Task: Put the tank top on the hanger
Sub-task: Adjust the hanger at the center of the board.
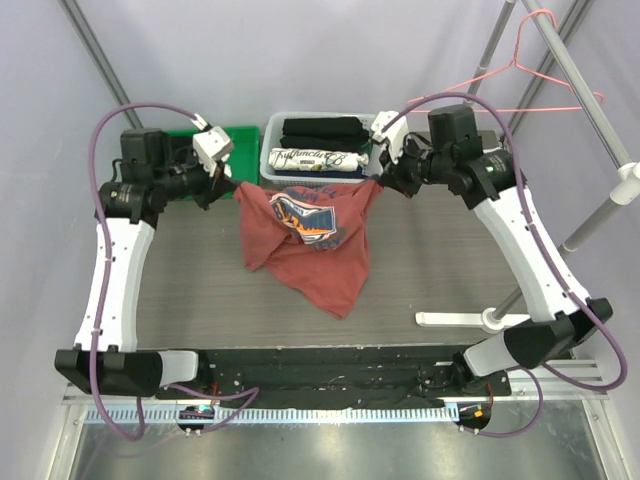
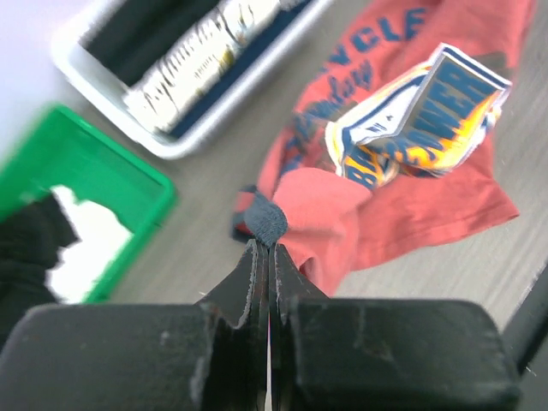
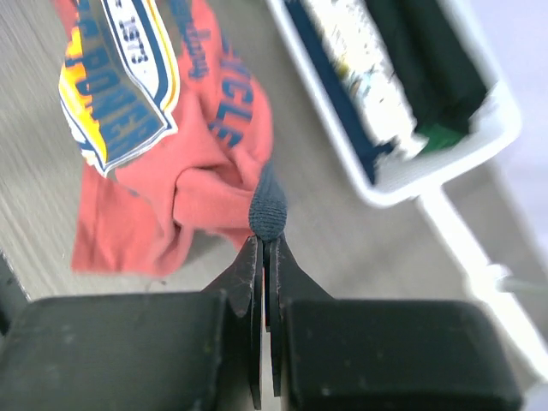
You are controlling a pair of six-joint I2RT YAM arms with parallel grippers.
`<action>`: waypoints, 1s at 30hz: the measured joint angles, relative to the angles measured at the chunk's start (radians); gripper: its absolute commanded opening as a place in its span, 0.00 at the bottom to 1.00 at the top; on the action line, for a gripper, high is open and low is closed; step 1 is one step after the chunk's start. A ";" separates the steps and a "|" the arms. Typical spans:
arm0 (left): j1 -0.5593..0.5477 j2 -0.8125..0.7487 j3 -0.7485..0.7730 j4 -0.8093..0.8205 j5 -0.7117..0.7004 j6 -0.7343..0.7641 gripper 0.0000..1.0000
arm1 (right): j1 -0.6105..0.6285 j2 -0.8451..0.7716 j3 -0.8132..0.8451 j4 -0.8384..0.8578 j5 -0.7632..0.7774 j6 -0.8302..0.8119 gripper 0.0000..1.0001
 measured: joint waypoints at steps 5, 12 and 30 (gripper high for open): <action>-0.001 -0.026 0.176 -0.024 -0.023 -0.006 0.00 | 0.045 -0.030 0.197 -0.028 0.031 -0.010 0.01; -0.001 -0.016 0.497 -0.115 -0.018 0.007 0.00 | 0.047 -0.063 0.408 -0.038 0.034 -0.008 0.01; 0.004 0.066 0.383 -0.024 -0.318 0.015 0.00 | 0.028 0.005 0.312 0.246 0.513 -0.022 0.01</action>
